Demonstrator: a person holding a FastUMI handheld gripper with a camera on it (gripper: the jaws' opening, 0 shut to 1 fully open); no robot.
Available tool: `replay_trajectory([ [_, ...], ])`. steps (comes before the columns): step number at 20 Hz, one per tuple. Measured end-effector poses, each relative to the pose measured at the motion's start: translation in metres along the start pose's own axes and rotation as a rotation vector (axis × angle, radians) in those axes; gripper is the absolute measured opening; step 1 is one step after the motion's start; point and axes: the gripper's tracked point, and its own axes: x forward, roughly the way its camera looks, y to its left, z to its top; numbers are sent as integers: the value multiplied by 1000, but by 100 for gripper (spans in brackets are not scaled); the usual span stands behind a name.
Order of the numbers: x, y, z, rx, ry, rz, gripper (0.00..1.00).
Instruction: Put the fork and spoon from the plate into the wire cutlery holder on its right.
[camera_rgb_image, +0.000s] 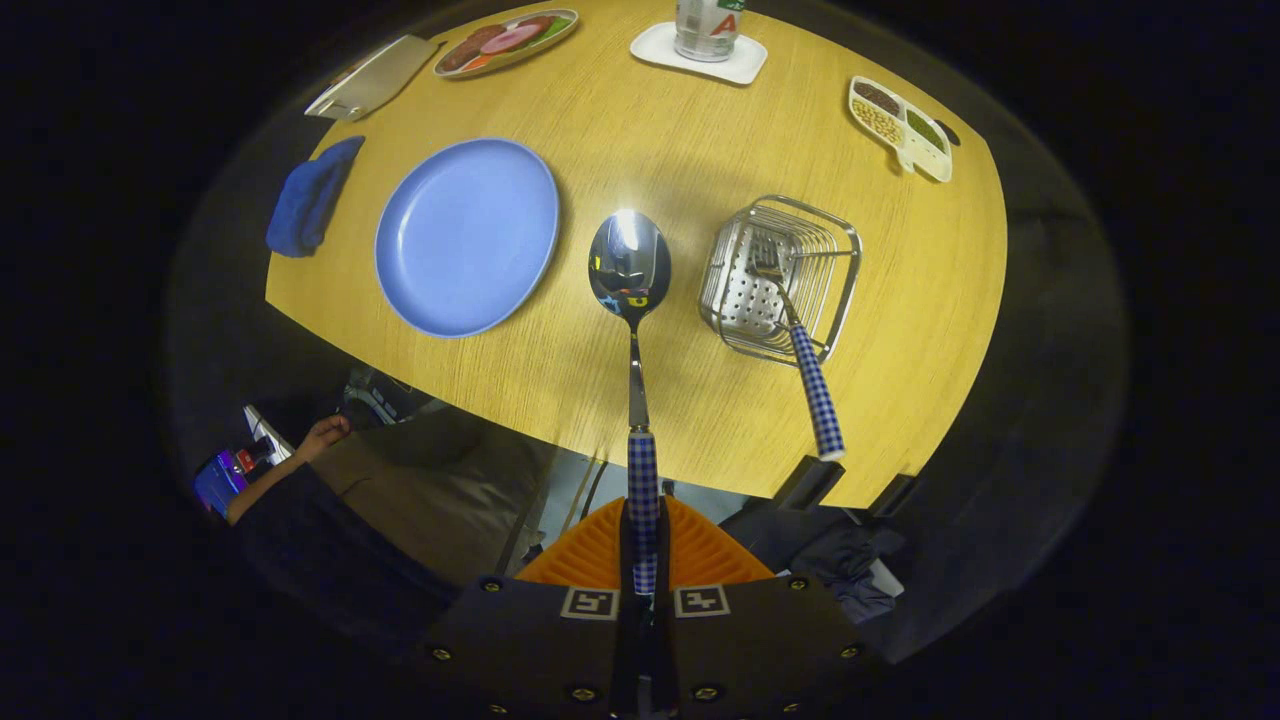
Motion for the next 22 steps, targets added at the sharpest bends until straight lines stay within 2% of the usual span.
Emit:
replay_trajectory([
  [2, -5, -14, -5, 11, 9, -26, 6],
  [7, -8, -33, -4, 85, 26, -5, 6],
  [12, 4, -38, 16, 151, 71, 29, 6],
  [15, 8, -51, 18, 149, 116, -50, 6],
  [19, 15, -41, 26, 135, 164, -19, 6],
  [22, 17, -50, 29, 127, 217, -67, 6],
])
